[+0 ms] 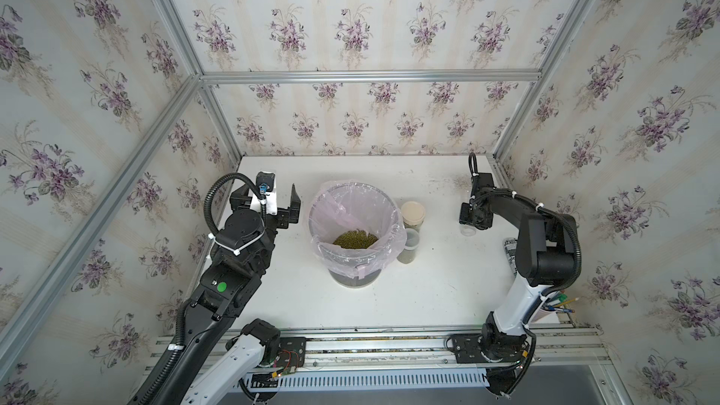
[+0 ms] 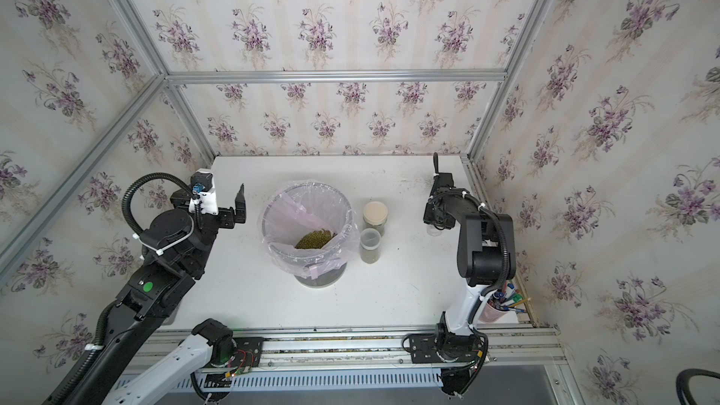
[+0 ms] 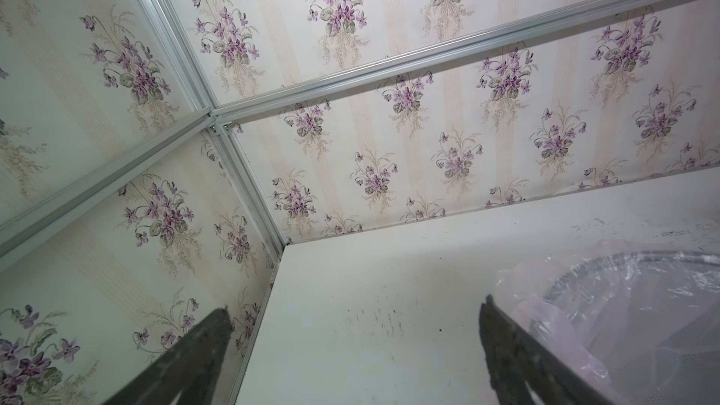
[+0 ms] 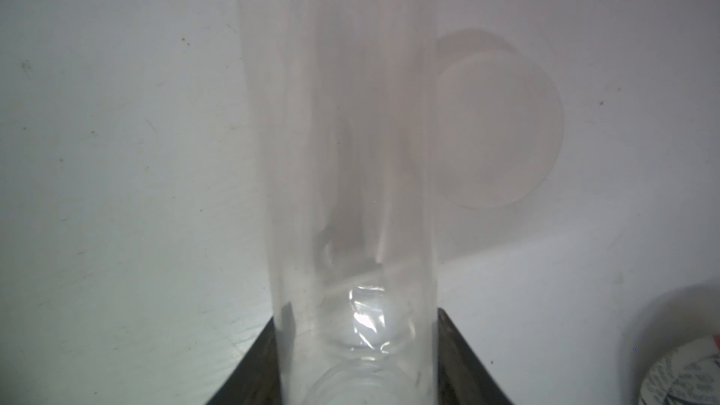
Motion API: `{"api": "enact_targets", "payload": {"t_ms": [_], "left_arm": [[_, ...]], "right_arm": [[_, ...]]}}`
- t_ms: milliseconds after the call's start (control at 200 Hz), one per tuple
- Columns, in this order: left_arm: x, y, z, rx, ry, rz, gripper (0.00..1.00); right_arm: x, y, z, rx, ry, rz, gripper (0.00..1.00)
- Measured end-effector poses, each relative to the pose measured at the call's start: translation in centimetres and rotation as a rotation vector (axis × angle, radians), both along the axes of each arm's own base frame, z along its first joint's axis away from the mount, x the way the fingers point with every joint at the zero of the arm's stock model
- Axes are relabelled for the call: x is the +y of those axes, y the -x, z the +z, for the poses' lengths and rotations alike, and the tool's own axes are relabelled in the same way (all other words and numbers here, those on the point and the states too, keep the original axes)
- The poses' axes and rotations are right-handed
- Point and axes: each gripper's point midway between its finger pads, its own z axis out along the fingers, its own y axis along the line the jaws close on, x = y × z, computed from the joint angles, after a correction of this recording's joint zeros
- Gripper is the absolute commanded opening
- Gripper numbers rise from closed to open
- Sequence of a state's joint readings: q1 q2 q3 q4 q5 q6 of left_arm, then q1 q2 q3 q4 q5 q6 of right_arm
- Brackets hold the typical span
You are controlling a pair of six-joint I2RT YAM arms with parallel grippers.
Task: Empty moldy mung beans from jars
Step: Place the jar at the center of the board.
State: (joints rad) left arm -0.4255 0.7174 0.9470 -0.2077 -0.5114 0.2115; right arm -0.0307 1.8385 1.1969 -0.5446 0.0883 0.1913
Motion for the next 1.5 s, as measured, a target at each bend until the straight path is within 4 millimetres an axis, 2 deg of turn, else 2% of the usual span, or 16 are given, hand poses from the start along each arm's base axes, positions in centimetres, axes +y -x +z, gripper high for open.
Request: {"api": "enact_targets", "payload": {"t_ms": [360,724,879,1024,1274,1359,1499], "left_arm": [[0.0,0.0,0.3,-0.011,0.005,0.0,1.0],[0.0,0.0,0.3,-0.011,0.005,0.0,1.0],[0.0,0.0,0.3,-0.013,0.006,0.0,1.0],[0.0,0.0,0.3,-0.013,0.006,0.0,1.0],[0.2,0.0,0.3,-0.012,0.009,0.01,1.0],[0.2,0.0,0.2,-0.011,0.011,0.014,1.0],[0.3,0.0,0.2,-0.01,0.015,0.021,1.0]], "right_arm": [[-0.1,0.4,0.3,0.011,0.007,-0.004,0.63],[-0.8,0.2,2.7,-0.039,0.053,-0.03,0.65],[-0.5,-0.4,5.1,-0.093,0.068,-0.03,0.65],[0.4,-1.3,8.4,-0.178,0.071,-0.021,0.65],[3.7,-2.1,14.7,-0.344,0.022,0.05,0.65],[4.7,-2.2,15.5,-0.37,0.004,0.074,0.65],[4.9,-2.3,15.1,-0.359,0.002,0.081,0.65]]}}
